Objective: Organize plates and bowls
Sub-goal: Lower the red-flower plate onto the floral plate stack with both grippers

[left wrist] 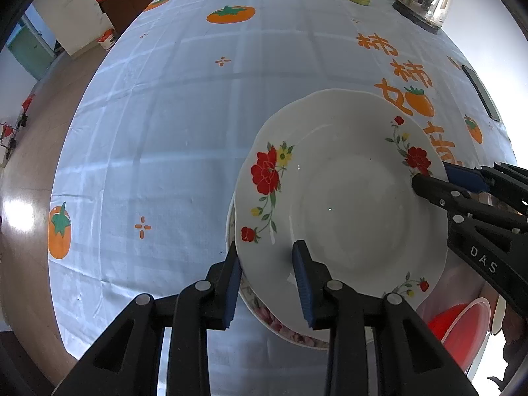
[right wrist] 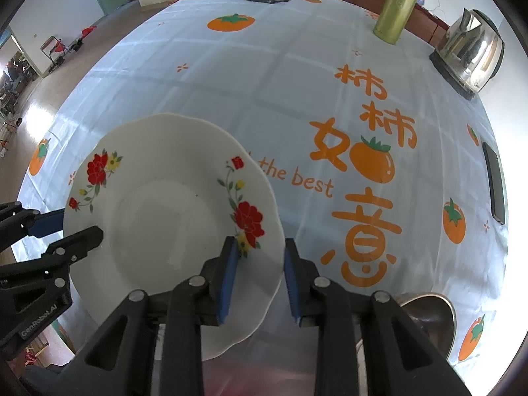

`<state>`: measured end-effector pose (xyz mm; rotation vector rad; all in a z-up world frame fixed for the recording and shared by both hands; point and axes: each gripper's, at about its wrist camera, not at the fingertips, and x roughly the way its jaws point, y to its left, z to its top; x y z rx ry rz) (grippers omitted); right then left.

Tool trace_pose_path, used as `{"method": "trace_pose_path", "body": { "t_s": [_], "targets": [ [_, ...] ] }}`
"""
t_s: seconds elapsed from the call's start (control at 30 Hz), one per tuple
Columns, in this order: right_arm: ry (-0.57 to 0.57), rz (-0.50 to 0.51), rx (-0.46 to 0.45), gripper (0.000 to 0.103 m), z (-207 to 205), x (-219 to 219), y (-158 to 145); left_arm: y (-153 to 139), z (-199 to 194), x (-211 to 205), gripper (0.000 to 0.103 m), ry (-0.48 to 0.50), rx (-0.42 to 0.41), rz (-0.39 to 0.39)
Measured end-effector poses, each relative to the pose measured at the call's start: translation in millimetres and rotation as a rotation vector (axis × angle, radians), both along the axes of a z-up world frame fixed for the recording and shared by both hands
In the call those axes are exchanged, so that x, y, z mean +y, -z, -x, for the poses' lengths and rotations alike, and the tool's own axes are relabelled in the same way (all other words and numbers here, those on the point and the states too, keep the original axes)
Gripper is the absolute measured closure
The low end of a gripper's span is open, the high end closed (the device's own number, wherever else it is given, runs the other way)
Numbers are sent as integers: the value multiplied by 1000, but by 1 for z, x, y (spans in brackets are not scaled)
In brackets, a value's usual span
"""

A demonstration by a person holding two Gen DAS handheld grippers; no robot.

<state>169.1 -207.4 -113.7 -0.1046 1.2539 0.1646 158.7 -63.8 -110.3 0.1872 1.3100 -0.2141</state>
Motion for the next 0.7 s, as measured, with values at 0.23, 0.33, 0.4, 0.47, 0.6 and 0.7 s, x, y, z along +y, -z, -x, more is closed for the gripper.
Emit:
{"method": "trace_pose_path", "body": {
  "t_s": [0.23, 0.33, 0.4, 0.47, 0.6, 0.7],
  "targets": [
    [5, -2, -9, 75, 0, 1, -1, -1, 1, 3, 69, -1, 0, 8],
    [-1, 17, -28, 75, 2, 3, -1, -1, 1, 2, 69, -4, -1, 7],
    [-3, 24, -34, 75, 2, 4, -2, -1, 1, 1, 69, -3, -2, 5],
    [-4, 22, -32, 75, 2, 4, -2, -1, 0, 1, 69, -2, -2, 4],
    [-15, 49, -42, 75, 2, 6, -3, -1, 0, 1, 69, -5, 0, 6],
    [-24, 72, -50, 74, 3, 9, -3, -1, 0, 2, 69, -6, 1, 7]
  ]
}}
